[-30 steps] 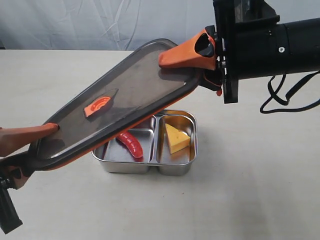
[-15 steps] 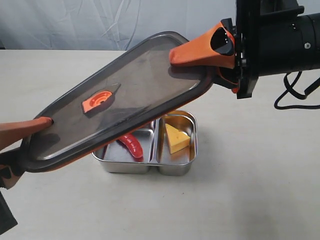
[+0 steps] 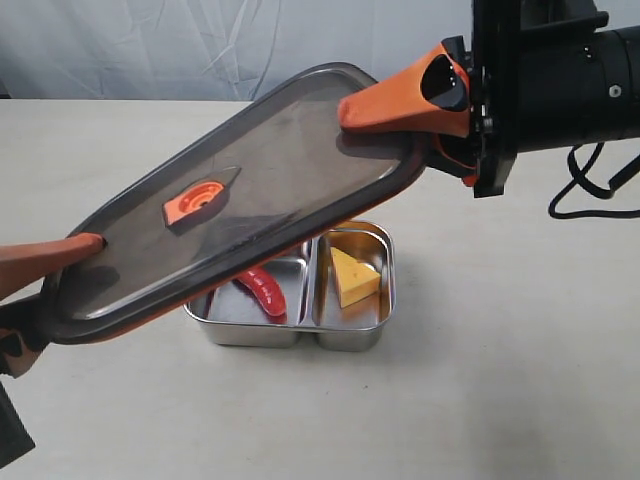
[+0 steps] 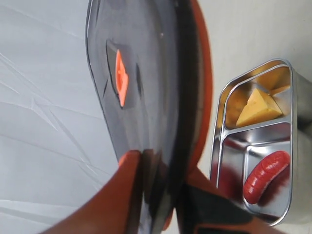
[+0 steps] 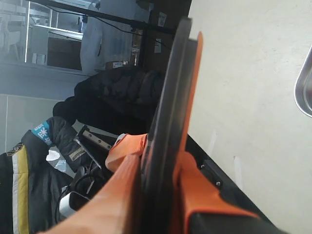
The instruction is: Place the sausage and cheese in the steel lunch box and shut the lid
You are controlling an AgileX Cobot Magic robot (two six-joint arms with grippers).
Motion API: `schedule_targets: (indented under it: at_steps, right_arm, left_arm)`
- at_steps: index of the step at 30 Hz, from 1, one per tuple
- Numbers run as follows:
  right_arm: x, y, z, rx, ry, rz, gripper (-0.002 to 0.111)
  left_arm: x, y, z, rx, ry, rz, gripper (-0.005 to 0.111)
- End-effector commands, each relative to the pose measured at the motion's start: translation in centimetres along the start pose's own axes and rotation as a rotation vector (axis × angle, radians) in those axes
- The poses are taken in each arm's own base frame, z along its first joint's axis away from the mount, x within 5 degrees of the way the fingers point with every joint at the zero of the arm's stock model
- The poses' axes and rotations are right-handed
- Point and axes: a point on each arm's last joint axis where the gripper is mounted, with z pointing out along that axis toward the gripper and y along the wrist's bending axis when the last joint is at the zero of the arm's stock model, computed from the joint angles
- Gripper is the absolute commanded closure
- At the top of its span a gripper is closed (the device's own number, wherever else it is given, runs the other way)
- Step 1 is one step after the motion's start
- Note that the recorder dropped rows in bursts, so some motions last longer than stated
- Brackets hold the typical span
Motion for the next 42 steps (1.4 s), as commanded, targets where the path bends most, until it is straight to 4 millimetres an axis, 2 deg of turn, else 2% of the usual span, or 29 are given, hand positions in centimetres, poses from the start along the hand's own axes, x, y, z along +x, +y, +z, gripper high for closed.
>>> schedule_targets:
  at_steps: [1,4,8,15,19,25,26,31,36,42]
  right_arm:
    - [-0.6,0.5,-0.8,0.000,-0.072,-0.042,0.109]
    - [-0.5,0.5,-0.8,0.003,-0.070,-0.043,0.109]
    - [-0.5,0.5,-0.8,0.003,-0.070,-0.040,0.109]
    - [0.0,0.4,-0.9,0.007,-0.066,-0.028,0.109]
    - [0.7,-0.6,-1.2,0.074,-0.148,-0.003,0.109]
    - [2.3,-3.0,-1.6,0.076,-0.352,0.083,0.109]
    - [3.1,-3.9,-1.5,0.093,-0.344,0.058,0.109]
    - [4.6,-6.1,-0.5,0.257,-0.364,0.088,0.109]
    - [4.3,-5.7,0.4,0.307,-0.371,0.039,0.109]
    - [2.8,-5.5,0.0,0.354,-0.457,0.069,0.109]
  left_arm:
    - [0.9,-0.2,0.0,-0.024,0.076,-0.060,0.081]
    - [0.9,-0.2,0.0,-0.023,0.074,-0.047,0.061]
    - [0.9,-0.2,0.0,-0.022,0.073,-0.045,0.052]
    - [1.4,0.1,-0.1,-0.054,0.136,-0.047,0.052]
    - [1.7,0.2,-0.1,-0.068,0.164,-0.076,0.055]
    - [1.8,0.5,-0.2,-0.087,0.185,-0.130,0.056]
    - [1.9,0.6,-0.2,-0.093,0.196,-0.130,0.056]
    - [2.0,0.6,-0.3,-0.099,0.211,-0.130,0.056]
    - [1.8,0.5,-0.2,-0.089,0.190,-0.145,0.056]
    - [1.8,0.5,-0.2,-0.086,0.187,-0.168,0.056]
